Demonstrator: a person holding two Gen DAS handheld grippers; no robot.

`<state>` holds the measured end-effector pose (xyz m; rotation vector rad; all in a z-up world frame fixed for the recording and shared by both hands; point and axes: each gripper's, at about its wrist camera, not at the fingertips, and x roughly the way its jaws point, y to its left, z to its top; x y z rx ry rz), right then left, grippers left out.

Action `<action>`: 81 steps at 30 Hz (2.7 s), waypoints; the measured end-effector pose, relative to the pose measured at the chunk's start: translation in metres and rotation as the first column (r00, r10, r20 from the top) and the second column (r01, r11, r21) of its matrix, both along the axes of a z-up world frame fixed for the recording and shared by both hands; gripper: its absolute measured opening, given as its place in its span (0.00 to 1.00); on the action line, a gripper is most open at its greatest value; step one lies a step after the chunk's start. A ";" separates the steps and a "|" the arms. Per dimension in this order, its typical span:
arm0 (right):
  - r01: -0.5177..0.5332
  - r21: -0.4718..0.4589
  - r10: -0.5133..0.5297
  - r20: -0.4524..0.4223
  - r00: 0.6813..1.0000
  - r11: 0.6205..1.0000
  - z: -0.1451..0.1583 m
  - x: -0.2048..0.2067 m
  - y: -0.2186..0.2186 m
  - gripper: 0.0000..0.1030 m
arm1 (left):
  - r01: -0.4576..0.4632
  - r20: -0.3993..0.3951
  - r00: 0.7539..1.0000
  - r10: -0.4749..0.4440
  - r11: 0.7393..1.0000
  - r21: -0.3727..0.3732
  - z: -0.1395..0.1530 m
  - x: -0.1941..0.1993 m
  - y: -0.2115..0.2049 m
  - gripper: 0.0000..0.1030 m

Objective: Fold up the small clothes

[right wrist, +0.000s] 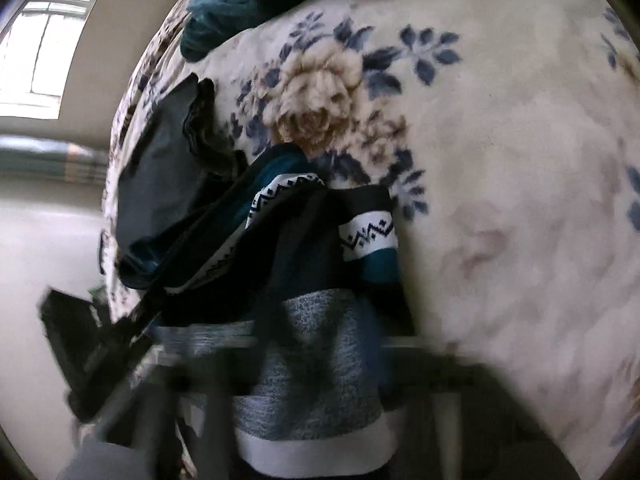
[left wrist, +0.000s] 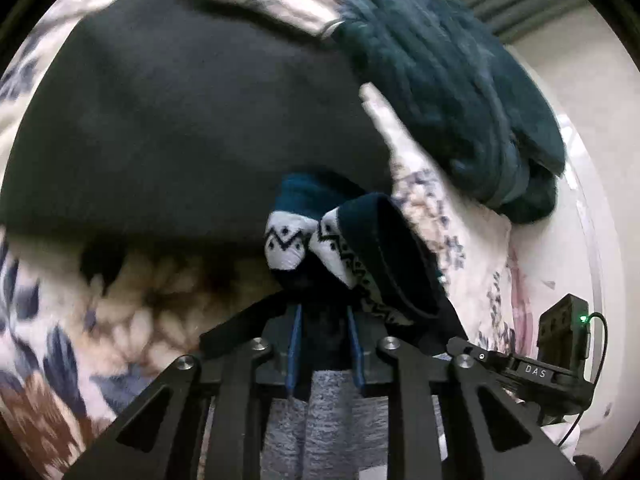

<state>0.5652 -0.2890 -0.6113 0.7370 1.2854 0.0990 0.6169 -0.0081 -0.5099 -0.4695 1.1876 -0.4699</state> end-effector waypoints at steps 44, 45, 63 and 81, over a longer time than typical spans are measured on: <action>-0.316 0.420 0.402 -0.133 0.906 0.851 -0.079 0.068 -0.040 0.82 | -0.538 -0.379 0.829 0.412 0.773 -0.336 -0.065 -0.218 0.054 0.78; -0.321 0.417 0.407 -0.134 0.903 0.850 -0.081 0.070 -0.038 0.83 | -0.553 -0.391 0.818 0.421 0.764 -0.333 -0.069 -0.219 0.054 0.78; -0.262 0.383 0.306 -0.056 0.951 0.886 -0.068 0.047 -0.021 0.16 | -0.563 -0.243 0.826 0.509 0.764 -0.315 -0.051 -0.198 0.060 0.53; 0.137 0.336 -0.074 -0.192 0.979 0.932 -0.037 -0.142 -0.043 0.64 | -0.223 -0.136 0.970 0.200 0.958 -0.181 -0.001 -0.092 0.093 0.69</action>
